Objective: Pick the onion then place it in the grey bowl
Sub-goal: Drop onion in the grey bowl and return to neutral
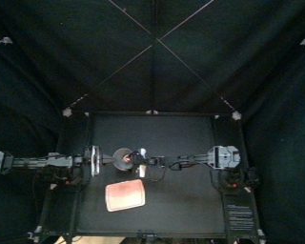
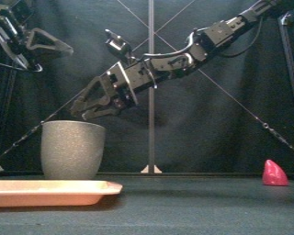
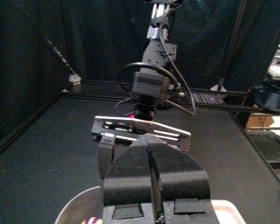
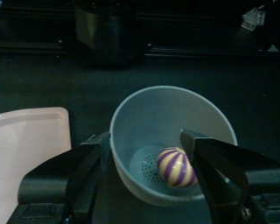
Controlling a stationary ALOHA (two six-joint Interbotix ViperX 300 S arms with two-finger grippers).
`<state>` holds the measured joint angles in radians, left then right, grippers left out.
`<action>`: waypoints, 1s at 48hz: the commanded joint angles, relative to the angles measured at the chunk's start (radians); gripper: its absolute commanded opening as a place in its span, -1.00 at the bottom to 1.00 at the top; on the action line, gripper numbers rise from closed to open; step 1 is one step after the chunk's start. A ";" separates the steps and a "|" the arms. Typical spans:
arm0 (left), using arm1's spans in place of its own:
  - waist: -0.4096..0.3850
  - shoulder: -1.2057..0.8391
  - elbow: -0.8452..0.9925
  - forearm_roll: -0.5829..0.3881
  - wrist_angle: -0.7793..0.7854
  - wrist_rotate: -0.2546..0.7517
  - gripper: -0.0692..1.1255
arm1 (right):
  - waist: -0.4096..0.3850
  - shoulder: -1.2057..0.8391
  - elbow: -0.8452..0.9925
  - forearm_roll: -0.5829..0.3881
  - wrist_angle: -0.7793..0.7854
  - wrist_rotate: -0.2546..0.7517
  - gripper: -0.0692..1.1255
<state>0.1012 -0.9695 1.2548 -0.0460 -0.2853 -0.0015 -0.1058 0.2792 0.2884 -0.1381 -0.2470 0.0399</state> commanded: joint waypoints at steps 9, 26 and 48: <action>0.002 0.003 -0.015 -0.003 0.006 0.003 -0.89 | 0.029 -0.276 0.235 0.009 -0.166 -0.002 0.75; 0.002 0.002 -0.012 -0.003 0.020 0.003 -0.89 | 0.046 -0.428 0.463 0.014 -0.308 -0.002 0.75; 0.002 0.003 -0.012 0.002 0.023 0.005 -0.89 | 0.097 -0.612 0.617 0.101 -0.319 0.002 0.75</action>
<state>0.1012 -0.9695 1.2563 -0.0476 -0.2577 0.0031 -0.0123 -0.2807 0.8974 -0.0629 -0.5568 0.0399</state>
